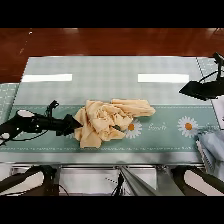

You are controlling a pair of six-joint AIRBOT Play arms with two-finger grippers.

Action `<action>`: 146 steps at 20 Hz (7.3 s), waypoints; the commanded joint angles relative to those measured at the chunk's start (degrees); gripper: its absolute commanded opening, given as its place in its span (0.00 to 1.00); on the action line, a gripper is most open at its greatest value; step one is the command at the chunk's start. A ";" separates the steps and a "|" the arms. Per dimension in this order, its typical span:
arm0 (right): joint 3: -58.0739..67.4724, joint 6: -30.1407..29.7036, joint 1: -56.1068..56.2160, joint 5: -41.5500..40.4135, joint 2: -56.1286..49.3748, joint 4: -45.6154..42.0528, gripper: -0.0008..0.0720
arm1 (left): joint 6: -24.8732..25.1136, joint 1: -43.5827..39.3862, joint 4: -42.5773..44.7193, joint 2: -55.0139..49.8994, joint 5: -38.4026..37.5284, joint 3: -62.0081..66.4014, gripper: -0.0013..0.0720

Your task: Fold the shirts.

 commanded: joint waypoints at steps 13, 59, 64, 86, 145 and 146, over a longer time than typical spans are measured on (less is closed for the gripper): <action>-11.91 -6.34 0.02 -1.18 -14.95 23.85 0.77 | 1.64 -3.28 -1.70 -4.42 -4.66 4.61 0.05; 52.15 7.56 1.27 10.95 18.21 0.48 0.07 | -20.28 7.96 17.62 32.02 -40.92 84.26 0.04; 52.15 8.83 4.24 22.86 1.14 -5.11 0.07 | -17.46 7.93 20.59 31.85 -33.83 59.45 0.04; 52.15 16.04 20.09 2.36 -43.32 -12.98 0.47 | -9.09 2.08 15.45 -11.50 0.44 40.06 0.37; -6.67 -1.62 0.83 -3.13 -20.37 4.68 0.50 | -4.26 5.44 15.43 -1.09 -7.34 -0.09 0.05; -6.64 -1.73 1.79 -3.34 -20.37 5.03 0.32 | -3.26 5.44 15.56 -1.05 -7.34 0.68 0.05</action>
